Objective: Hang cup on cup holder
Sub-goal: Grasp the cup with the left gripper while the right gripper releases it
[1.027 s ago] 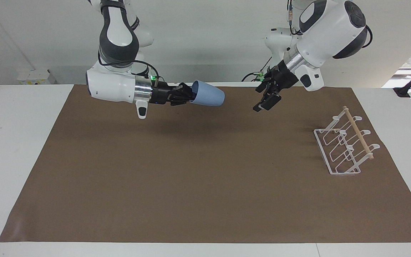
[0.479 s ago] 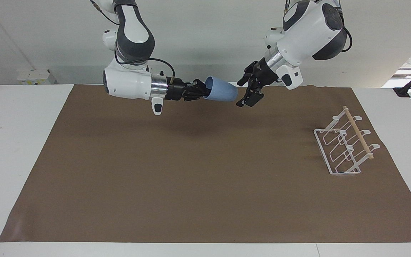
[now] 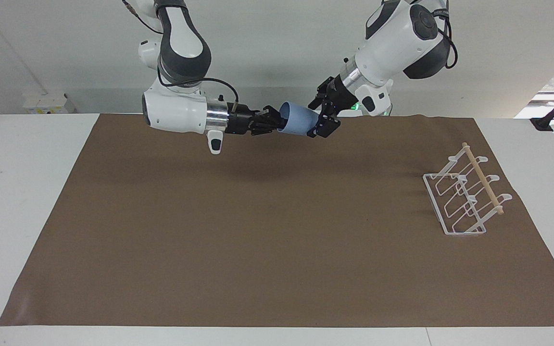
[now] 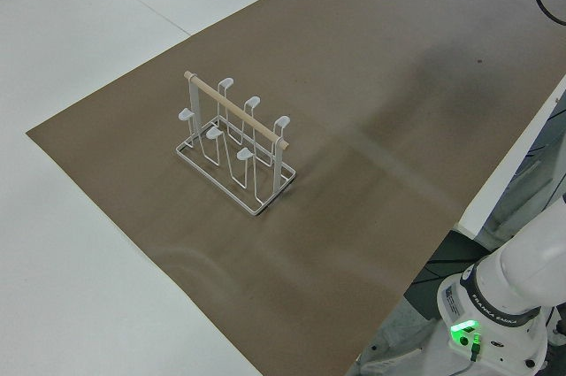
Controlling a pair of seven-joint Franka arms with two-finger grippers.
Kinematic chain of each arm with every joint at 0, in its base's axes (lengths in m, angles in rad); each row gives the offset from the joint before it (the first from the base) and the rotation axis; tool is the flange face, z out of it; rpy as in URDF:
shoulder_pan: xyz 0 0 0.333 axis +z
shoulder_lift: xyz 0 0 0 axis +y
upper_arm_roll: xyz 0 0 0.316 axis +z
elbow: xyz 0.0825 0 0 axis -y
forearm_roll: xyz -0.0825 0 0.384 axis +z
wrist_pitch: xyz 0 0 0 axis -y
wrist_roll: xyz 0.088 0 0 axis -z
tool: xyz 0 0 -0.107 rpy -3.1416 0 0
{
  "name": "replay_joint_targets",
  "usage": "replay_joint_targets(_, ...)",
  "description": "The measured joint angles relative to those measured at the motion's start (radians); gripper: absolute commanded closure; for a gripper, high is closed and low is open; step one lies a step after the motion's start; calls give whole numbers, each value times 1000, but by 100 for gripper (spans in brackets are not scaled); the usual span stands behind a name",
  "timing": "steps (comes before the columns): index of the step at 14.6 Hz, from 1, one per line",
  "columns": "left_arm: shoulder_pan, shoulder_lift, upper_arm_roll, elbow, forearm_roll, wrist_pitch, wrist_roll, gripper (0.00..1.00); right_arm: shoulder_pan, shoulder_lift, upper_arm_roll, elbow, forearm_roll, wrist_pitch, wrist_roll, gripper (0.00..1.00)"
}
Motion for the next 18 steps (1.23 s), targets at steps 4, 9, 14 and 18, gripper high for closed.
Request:
replay_joint_targets(4,-4,-4,2,-6,1,7,-30,100,0,-5,-2,-9,0,-1,3,91)
replay_joint_targets(9,-10,-4,1,-11,0,11,-68,100,-2,-7,-5,-5,1,17,31,0)
replay_joint_targets(14,35,-4,20,-18,85,15,-79,100,-110,-25,-19,62,-268,23,31,0)
replay_joint_targets(18,79,-5,24,-18,462,-89,-78,100,-263,-109,-26,97,-636,-35,27,0)
